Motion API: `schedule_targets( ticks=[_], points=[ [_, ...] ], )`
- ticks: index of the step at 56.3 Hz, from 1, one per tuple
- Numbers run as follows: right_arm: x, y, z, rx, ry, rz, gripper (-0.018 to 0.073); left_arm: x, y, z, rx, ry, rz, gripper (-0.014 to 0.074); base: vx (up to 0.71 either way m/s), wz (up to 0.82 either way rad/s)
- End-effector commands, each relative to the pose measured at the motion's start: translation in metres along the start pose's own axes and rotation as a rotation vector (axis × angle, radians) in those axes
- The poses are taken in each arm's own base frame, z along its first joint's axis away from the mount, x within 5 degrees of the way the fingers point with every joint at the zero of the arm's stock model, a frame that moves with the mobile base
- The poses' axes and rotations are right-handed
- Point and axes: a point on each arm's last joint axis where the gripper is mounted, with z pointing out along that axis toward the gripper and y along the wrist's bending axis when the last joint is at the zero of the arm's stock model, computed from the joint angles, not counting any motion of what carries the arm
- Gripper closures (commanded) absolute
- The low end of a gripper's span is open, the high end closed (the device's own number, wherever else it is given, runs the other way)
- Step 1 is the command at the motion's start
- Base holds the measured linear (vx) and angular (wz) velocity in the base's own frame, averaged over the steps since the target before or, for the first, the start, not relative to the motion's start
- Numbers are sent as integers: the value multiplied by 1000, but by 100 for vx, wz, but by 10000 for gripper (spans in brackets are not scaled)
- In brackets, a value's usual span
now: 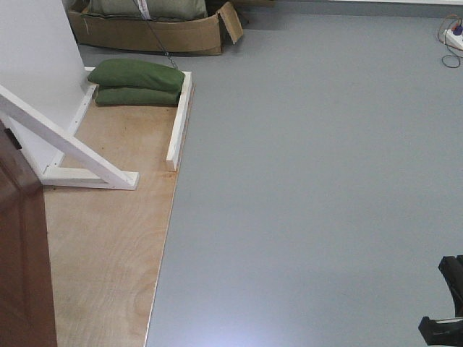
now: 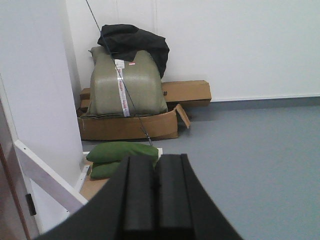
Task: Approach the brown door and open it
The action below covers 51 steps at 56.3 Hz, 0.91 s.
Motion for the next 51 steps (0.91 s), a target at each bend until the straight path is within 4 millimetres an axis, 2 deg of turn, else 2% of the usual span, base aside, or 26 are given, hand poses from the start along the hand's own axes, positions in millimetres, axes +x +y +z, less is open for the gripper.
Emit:
schedule_targets(
  ticks=[1,47,51],
  points=[
    [-6,-1,0,9,-82,-14,559,-13,-1,-2,12,-107,-12,600,16,1],
    [-7,-1,0,9,-83,-14,559,-14,-1,-2,12,-109,-12,600,2,0],
    [-7,-1,0,9,-83,-14,559,-20,-2,-3,17,-161,-12,600,0,0]
  ],
)
